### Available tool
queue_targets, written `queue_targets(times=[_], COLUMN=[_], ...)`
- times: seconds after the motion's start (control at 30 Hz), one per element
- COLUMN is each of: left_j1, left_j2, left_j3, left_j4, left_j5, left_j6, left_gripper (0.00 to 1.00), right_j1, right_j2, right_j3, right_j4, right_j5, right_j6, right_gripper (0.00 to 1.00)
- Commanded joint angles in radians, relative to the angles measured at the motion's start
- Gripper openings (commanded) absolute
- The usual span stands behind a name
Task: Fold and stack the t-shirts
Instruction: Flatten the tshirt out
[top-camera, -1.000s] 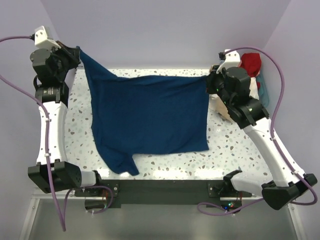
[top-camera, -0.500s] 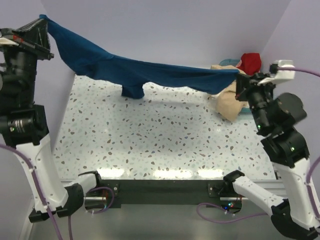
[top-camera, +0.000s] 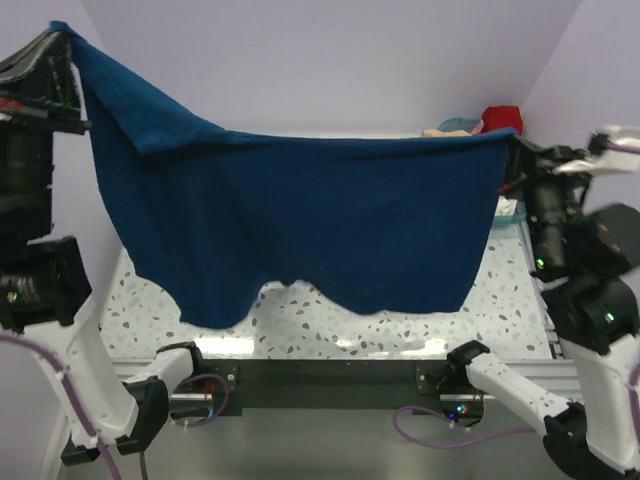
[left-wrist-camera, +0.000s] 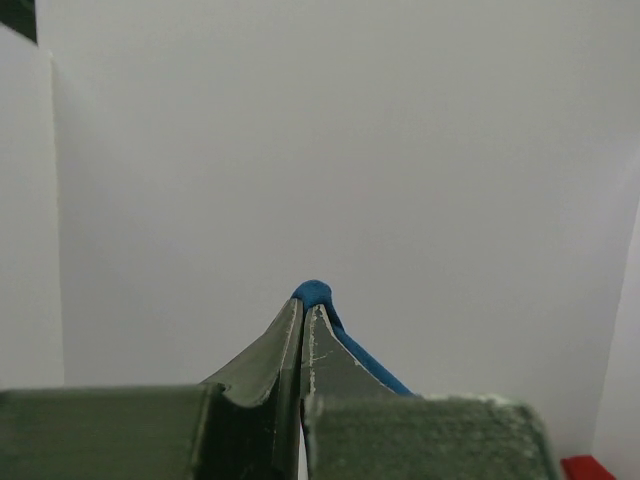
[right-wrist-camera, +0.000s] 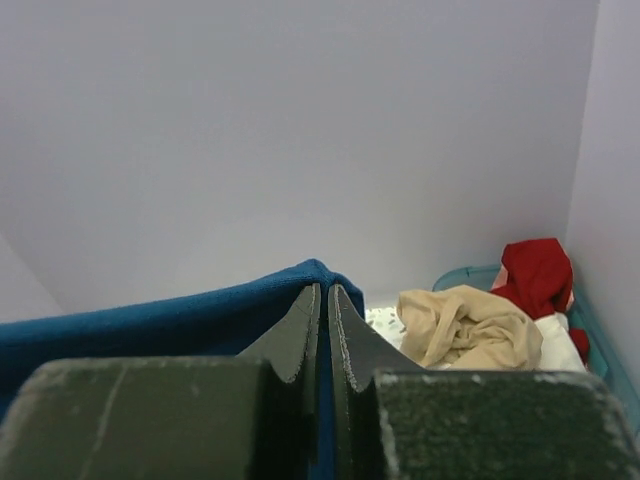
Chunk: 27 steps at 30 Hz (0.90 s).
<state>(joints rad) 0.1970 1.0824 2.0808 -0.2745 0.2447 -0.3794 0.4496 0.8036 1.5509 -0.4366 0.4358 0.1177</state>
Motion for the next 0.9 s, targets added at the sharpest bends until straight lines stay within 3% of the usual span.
queue_targets(times=[0.0, 0.13, 0.17, 0.27, 0.3, 0.37, 0.4, 0.5, 0.6, 0.87], left_j1=[0.007, 0.007, 0.002, -0.016, -0.03, -0.045, -0.056, -0.108, -0.154, -0.246], left_j2=[0.146, 0.302, 0.347, 0.532, 0.615, 0.681, 0.723, 0.737, 0.667, 0.472], left_j3=[-0.177, -0.442, -0.468, -0.498, -0.483, -0.453, -0.44, -0.471, -0.629, -1.117], left_j4=[0.093, 0.254, 0.291, 0.346, 0.348, 0.324, 0.302, 0.276, 0.276, 0.422], left_j5=[0.034, 0.094, 0.122, 0.14, 0.136, 0.105, 0.09, 0.035, -0.042, -0.061], left_j6=[-0.026, -0.036, -0.042, -0.033, -0.03, -0.004, 0.003, 0.036, 0.043, -0.048], left_gripper=[0.0, 0.02, 0.07, 0.4, 0.54, 0.67, 0.78, 0.84, 0.85, 0.85], right_j1=[-0.003, -0.02, -0.029, -0.095, -0.127, -0.152, -0.157, -0.157, -0.154, -0.115], right_j2=[0.172, 0.347, 0.391, 0.569, 0.676, 0.785, 0.846, 0.985, 0.984, 0.8], right_j3=[-0.073, -0.15, -0.164, -0.169, -0.143, -0.085, -0.01, 0.051, -0.033, -0.333], right_j4=[0.058, 0.175, 0.199, 0.251, 0.266, 0.247, 0.228, 0.188, 0.235, 0.309], right_j5=[0.095, 0.138, 0.132, 0.052, 0.031, -0.017, -0.037, -0.095, -0.152, -0.328], right_j6=[-0.036, -0.026, -0.01, 0.028, 0.045, 0.05, 0.037, 0.022, 0.048, 0.129], right_gripper=[0.0, 0.0, 0.0, 0.0, 0.21, 0.53, 0.76, 0.92, 0.98, 0.99])
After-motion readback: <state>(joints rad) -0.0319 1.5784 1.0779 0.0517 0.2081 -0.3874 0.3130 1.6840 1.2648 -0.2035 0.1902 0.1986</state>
